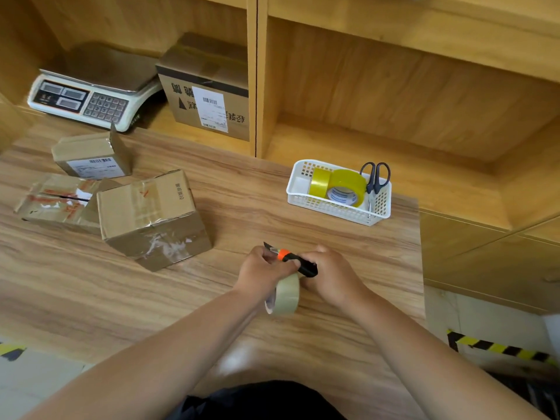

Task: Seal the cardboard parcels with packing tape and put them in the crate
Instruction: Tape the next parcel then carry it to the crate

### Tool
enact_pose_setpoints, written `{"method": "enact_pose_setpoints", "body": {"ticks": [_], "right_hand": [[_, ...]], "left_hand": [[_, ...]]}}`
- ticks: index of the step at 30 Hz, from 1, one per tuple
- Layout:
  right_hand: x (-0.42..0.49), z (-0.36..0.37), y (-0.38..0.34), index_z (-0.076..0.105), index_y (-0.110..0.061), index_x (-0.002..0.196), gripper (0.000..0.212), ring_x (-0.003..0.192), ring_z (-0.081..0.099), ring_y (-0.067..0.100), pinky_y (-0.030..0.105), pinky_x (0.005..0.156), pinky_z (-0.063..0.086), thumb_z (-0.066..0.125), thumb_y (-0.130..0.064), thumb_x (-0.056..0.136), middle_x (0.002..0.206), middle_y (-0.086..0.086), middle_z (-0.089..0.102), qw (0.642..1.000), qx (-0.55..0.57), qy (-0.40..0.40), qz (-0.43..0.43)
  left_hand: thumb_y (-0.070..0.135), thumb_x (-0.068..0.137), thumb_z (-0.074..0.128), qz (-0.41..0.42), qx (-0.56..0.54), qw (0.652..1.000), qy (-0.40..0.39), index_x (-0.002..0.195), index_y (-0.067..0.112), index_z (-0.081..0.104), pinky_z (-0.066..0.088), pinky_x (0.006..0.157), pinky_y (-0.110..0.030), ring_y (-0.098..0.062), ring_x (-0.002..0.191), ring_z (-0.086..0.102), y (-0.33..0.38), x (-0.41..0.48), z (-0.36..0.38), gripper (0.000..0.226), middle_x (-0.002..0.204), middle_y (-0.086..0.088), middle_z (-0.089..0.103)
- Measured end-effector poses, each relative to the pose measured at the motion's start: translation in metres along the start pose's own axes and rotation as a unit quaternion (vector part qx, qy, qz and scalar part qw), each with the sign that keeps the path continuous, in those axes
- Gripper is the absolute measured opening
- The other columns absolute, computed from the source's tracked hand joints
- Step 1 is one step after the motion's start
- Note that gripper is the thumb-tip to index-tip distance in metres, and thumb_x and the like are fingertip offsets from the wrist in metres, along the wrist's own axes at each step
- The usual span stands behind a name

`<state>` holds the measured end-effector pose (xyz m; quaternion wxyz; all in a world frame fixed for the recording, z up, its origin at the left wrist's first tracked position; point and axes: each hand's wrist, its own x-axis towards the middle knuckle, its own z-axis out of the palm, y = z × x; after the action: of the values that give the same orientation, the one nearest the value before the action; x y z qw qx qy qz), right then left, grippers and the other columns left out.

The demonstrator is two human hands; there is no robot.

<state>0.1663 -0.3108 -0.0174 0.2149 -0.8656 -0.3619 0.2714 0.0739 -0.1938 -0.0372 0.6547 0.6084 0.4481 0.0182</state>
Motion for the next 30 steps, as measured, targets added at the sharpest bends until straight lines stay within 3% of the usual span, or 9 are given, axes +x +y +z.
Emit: {"method": "enact_pose_setpoints", "body": {"ticks": [3, 6, 9, 11, 14, 19, 21, 24, 30], "right_hand": [[0.006, -0.003, 0.017, 0.072, -0.026, 0.099, 0.027, 0.077, 0.052, 0.015, 0.026, 0.065, 0.039, 0.069, -0.014, 0.075, 0.082, -0.006, 0.049, 1.000, 0.020, 0.002, 0.023], [0.017, -0.009, 0.040, 0.071, -0.029, 0.105, 0.040, 0.082, 0.053, 0.013, 0.023, 0.065, 0.037, 0.072, -0.010, 0.070, 0.086, -0.006, 0.058, 0.998, 0.038, 0.003, 0.049], [0.025, -0.013, 0.064, 0.069, -0.028, 0.111, 0.042, 0.088, 0.056, 0.016, 0.026, 0.070, 0.038, 0.072, -0.010, 0.073, 0.087, -0.007, 0.058, 0.991, 0.084, 0.031, 0.098], [0.030, -0.015, 0.079, 0.069, -0.027, 0.110, 0.038, 0.089, 0.057, 0.017, 0.026, 0.070, 0.039, 0.074, -0.012, 0.075, 0.092, -0.003, 0.060, 0.983, 0.121, 0.044, 0.128], [0.035, -0.016, 0.095, 0.069, -0.025, 0.100, 0.030, 0.090, 0.060, 0.016, 0.024, 0.070, 0.041, 0.076, -0.008, 0.076, 0.095, -0.001, 0.066, 0.959, 0.218, 0.072, 0.170], [0.038, -0.016, 0.116, 0.069, -0.017, 0.103, 0.028, 0.076, 0.054, 0.000, 0.004, 0.057, 0.038, 0.072, -0.003, 0.079, 0.084, -0.011, 0.062, 0.938, 0.257, 0.098, 0.213], [0.040, -0.013, 0.122, 0.069, -0.014, 0.107, 0.029, 0.080, 0.057, 0.005, 0.007, 0.061, 0.039, 0.070, -0.003, 0.080, 0.090, -0.005, 0.064, 0.932, 0.258, 0.102, 0.231], [0.042, -0.009, 0.129, 0.067, -0.011, 0.113, 0.033, 0.091, 0.058, 0.014, 0.021, 0.075, 0.040, 0.070, -0.003, 0.081, 0.100, 0.001, 0.065, 0.927, 0.254, 0.110, 0.253], [0.044, -0.005, 0.134, 0.066, -0.008, 0.111, 0.032, 0.087, 0.058, 0.016, 0.023, 0.074, 0.040, 0.070, -0.003, 0.080, 0.102, 0.006, 0.066, 0.920, 0.243, 0.122, 0.283]], "left_hand": [[0.037, 0.065, 0.082, -0.016, -0.051, 0.998, -0.044, 0.111, 0.010, 0.054, 0.044, 0.074, -0.024, -0.012, 0.087, 0.060, 0.003, 0.007, 0.006, 0.060, 0.094, 0.000, 0.062], [0.029, 0.084, 0.069, -0.030, -0.095, 0.995, -0.017, 0.088, 0.009, 0.055, 0.041, 0.057, -0.012, -0.004, 0.062, 0.054, 0.007, 0.014, 0.011, 0.024, 0.067, 0.003, 0.059], [0.029, 0.090, 0.061, -0.079, -0.090, 0.992, 0.039, 0.089, 0.016, 0.053, 0.038, 0.063, -0.021, -0.010, 0.070, 0.047, 0.005, 0.025, 0.011, 0.015, 0.081, 0.000, 0.055], [0.040, 0.080, 0.066, -0.082, -0.092, 0.992, 0.038, 0.087, 0.018, 0.054, 0.042, 0.074, -0.027, -0.015, 0.082, 0.053, 0.005, 0.031, 0.013, 0.026, 0.090, -0.002, 0.060], [0.049, 0.061, 0.055, -0.094, -0.089, 0.991, 0.033, 0.083, 0.021, 0.057, 0.045, 0.091, -0.036, -0.019, 0.094, 0.058, 0.004, 0.040, 0.015, 0.035, 0.094, -0.003, 0.065], [0.040, 0.073, 0.060, -0.092, -0.097, 0.990, 0.037, 0.077, 0.018, 0.056, 0.041, 0.082, -0.034, -0.017, 0.084, 0.057, 0.008, 0.052, 0.021, 0.023, 0.079, 0.002, 0.068], [0.026, 0.089, 0.058, -0.092, -0.112, 0.989, 0.038, 0.077, 0.017, 0.056, 0.040, 0.076, -0.030, -0.015, 0.078, 0.057, 0.008, 0.056, 0.022, 0.015, 0.075, 0.001, 0.066], [0.018, 0.094, 0.052, -0.087, -0.109, 0.990, 0.034, 0.078, 0.016, 0.056, 0.040, 0.067, -0.027, -0.012, 0.073, 0.056, 0.006, 0.059, 0.021, 0.017, 0.073, 0.000, 0.065], [0.012, 0.095, 0.050, -0.077, -0.111, 0.990, 0.034, 0.079, 0.014, 0.055, 0.040, 0.061, -0.024, -0.010, 0.067, 0.054, 0.009, 0.053, 0.016, 0.017, 0.072, -0.002, 0.062]]}}
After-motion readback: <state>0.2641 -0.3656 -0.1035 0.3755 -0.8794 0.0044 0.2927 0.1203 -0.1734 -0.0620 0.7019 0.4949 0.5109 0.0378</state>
